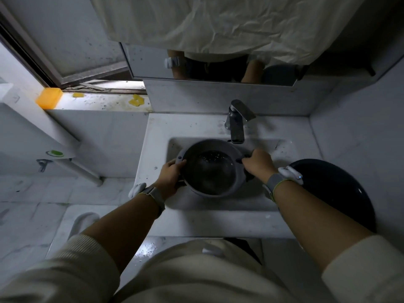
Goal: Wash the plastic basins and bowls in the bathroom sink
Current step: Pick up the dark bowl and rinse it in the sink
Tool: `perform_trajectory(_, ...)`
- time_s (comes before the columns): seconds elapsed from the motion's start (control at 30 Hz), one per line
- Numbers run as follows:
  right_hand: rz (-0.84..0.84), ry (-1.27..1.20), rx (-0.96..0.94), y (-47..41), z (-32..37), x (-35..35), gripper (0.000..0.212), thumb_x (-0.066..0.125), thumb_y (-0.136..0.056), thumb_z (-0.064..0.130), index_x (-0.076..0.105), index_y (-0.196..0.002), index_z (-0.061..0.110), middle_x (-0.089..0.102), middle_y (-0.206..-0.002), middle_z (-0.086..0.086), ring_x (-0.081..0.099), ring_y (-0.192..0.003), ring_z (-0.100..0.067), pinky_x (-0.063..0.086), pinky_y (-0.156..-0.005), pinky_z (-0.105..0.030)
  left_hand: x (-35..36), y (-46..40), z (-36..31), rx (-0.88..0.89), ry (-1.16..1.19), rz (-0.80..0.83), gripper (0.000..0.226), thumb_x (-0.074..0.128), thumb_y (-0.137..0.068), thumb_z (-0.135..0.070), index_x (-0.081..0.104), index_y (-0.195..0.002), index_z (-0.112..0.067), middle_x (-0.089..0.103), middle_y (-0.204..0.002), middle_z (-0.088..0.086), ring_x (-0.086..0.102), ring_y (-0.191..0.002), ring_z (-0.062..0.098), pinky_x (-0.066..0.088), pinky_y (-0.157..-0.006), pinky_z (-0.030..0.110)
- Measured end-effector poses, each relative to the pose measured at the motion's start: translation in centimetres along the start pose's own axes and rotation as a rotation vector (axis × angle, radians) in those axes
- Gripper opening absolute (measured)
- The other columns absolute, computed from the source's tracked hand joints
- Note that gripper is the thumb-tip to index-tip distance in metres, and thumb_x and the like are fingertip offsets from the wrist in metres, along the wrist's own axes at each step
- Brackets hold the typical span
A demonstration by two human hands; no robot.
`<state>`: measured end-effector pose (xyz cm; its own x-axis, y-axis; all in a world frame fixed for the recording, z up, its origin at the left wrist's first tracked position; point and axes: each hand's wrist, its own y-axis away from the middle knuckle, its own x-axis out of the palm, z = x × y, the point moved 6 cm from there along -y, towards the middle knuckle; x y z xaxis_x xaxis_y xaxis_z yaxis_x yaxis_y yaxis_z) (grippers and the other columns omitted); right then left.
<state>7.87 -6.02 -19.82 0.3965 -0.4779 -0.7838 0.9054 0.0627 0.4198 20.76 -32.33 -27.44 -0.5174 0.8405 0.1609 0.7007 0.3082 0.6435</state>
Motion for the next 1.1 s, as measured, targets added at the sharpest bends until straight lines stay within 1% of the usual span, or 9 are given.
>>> perform_trajectory(0.1, -0.012, -0.124, 0.007, 0.2, -0.5, 1.0, 0.023, 0.06, -0.094, 0.023, 0.063, -0.09, 0.0, 0.065, -0.093, -0.02, 0.064, -0.089, -0.037, 0.045, -0.07, -0.035, -0.7, 0.5, 0.0, 0.0, 0.028, 0.031, 0.031, 0.059, -0.107, -0.013, 0.066, -0.136, -0.018, 0.074, -0.125, 0.019, 0.074, -0.104, 0.041, 0.065, -0.068, 0.047)
perform_trajectory(0.27, -0.065, -0.252, -0.022, 0.6, 0.0, 1.8, 0.021, 0.06, -0.092, 0.024, 0.056, -0.072, 0.019, 0.059, -0.076, -0.005, 0.06, -0.081, -0.033, 0.04, -0.061, -0.03, -2.2, 0.9, -0.2, -0.041, -0.01, 0.075, 0.046, 0.057, -0.096, 0.003, 0.053, -0.138, -0.014, 0.06, -0.13, 0.022, 0.066, -0.109, 0.047, 0.066, -0.067, 0.049)
perform_trajectory(0.4, -0.119, -0.276, -0.065, 1.0, 0.5, 2.1, 0.01, 0.06, -0.089, 0.022, 0.068, -0.088, 0.017, 0.068, -0.087, -0.007, 0.063, -0.085, -0.032, 0.047, -0.07, -0.032, -2.4, 0.9, -0.7, -0.017, -0.085, 0.065, 0.05, 0.05, -0.094, 0.005, 0.048, -0.141, -0.01, 0.058, -0.128, 0.022, 0.064, -0.107, 0.046, 0.067, -0.062, 0.05)
perform_trajectory(0.53, -0.165, -0.252, -0.127, 1.3, 1.1, 2.2, 0.014, 0.059, -0.089, 0.014, 0.068, -0.099, 0.008, 0.069, -0.096, -0.015, 0.063, -0.089, -0.035, 0.054, -0.078, -0.041, -2.2, 0.6, -1.4, -0.02, -0.134, 0.021, 0.042, 0.055, -0.097, -0.009, 0.049, -0.139, -0.013, 0.061, -0.126, 0.022, 0.067, -0.11, 0.045, 0.066, -0.082, 0.059)
perform_trajectory(0.67, -0.177, -0.247, -0.137, 1.3, 1.0, 2.5, 0.016, 0.059, -0.09, 0.01, 0.068, -0.103, 0.005, 0.07, -0.099, -0.016, 0.064, -0.091, -0.036, 0.051, -0.075, -0.038, -2.1, -0.1, -1.8, -0.001, -0.233, -0.013, 0.043, 0.068, -0.095, -0.028, 0.063, -0.133, -0.008, 0.073, -0.118, 0.022, 0.074, -0.106, 0.044, 0.066, -0.089, 0.059)
perform_trajectory(0.73, -0.165, -0.229, -0.127, 1.2, 0.9, 2.6, 0.019, 0.058, -0.091, 0.012, 0.07, -0.106, 0.009, 0.071, -0.102, -0.016, 0.064, -0.095, -0.037, 0.051, -0.078, -0.037, -2.1, -0.2, -1.6, -0.026, -0.295, -0.031, 0.046, 0.072, -0.094, -0.037, 0.064, -0.127, -0.006, 0.074, -0.113, 0.021, 0.075, -0.102, 0.043, 0.067, -0.085, 0.06)
perform_trajectory(0.87, -0.113, -0.188, -0.108, 0.8, 0.7, 2.6, 0.021, 0.058, -0.092, 0.016, 0.073, -0.106, 0.009, 0.071, -0.103, -0.017, 0.064, -0.098, -0.039, 0.057, -0.086, -0.045, -2.0, -0.4, -1.8, -0.078, -0.337, -0.023, 0.049, 0.074, -0.097, -0.045, 0.064, -0.125, -0.006, 0.073, -0.108, 0.021, 0.076, -0.09, 0.041, 0.065, -0.056, 0.046)
perform_trajectory(0.97, -0.117, -0.221, -0.078, 0.5, 0.7, 2.1, 0.018, 0.062, -0.09, 0.02, 0.073, -0.099, 0.01, 0.072, -0.096, -0.014, 0.065, -0.096, -0.036, 0.056, -0.08, -0.038, -1.8, -0.4, -1.6, -0.144, -0.272, 0.015, 0.054, 0.074, -0.097, -0.051, 0.062, -0.131, -0.011, 0.073, -0.117, 0.023, 0.075, -0.098, 0.046, 0.066, -0.06, 0.052)
perform_trajectory(1.1, -0.161, -0.271, -0.082, 0.5, 0.8, 1.0, 0.004, 0.064, -0.089, 0.023, 0.068, -0.089, 0.023, 0.064, -0.081, -0.001, 0.065, -0.094, -0.033, 0.043, -0.073, -0.029, -1.3, -0.4, -1.2, -0.181, -0.184, 0.021, 0.057, 0.074, -0.096, -0.053, 0.061, -0.137, -0.014, 0.073, -0.124, 0.022, 0.075, -0.103, 0.046, 0.066, -0.069, 0.059)
